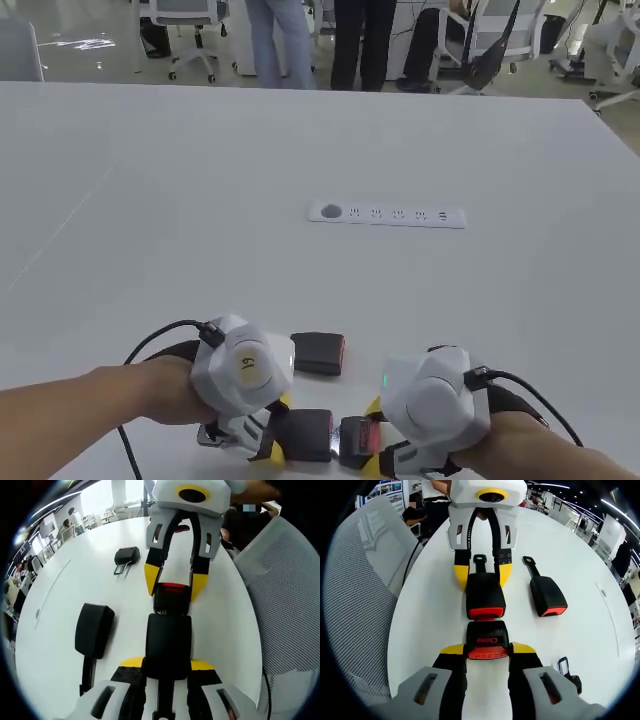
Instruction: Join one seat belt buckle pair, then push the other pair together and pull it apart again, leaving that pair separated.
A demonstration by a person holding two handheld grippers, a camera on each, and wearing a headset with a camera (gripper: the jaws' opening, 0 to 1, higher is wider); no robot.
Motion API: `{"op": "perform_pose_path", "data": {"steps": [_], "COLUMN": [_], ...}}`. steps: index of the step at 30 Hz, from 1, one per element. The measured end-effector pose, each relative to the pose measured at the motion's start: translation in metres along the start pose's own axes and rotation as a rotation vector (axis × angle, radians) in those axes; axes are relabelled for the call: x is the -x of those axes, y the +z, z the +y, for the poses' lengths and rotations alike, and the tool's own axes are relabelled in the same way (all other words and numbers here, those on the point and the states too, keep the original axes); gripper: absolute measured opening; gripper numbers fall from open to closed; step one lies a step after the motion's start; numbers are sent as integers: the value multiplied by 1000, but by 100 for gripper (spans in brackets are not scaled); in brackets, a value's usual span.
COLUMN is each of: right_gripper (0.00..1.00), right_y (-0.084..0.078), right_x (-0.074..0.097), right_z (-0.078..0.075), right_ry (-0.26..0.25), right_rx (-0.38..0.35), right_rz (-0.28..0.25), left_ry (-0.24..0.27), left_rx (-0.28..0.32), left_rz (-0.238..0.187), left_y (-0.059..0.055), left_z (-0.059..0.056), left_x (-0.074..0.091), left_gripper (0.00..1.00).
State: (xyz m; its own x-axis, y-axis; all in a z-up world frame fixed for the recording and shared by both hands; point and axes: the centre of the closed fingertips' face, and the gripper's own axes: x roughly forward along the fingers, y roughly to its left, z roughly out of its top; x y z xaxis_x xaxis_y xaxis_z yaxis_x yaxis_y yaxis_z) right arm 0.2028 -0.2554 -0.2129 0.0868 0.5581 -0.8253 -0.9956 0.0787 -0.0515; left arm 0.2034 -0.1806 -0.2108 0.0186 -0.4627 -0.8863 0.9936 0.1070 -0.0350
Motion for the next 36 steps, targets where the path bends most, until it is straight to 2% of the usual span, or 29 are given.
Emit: {"op": "perform_pose_path", "data": {"steps": [8,12,17,32,36], "right_gripper": [29,29,29,29,29], "right_y": [0,-1,-2,0,-1], "right_x": [4,4,7,5,7], "right_z": [3,1,0,1,2], "right_ry": [0,1,3,-11,-8], "right_rx": [28,38,31,4,35], "right_rz": [-4,-18,-55,-32,-40], "left_ry": [-8,-15,-18,-11,-15], "left_rx": [-16,-34,-38,-23,-42], "left_rz": [9,26,14,35,30], "left_y": [0,0,-1,0,0], "left_z": [-2,-1,-2,-2,-4], "left_x": [0,1,1,1,1], "left_gripper": [31,31,31,31,31]}}
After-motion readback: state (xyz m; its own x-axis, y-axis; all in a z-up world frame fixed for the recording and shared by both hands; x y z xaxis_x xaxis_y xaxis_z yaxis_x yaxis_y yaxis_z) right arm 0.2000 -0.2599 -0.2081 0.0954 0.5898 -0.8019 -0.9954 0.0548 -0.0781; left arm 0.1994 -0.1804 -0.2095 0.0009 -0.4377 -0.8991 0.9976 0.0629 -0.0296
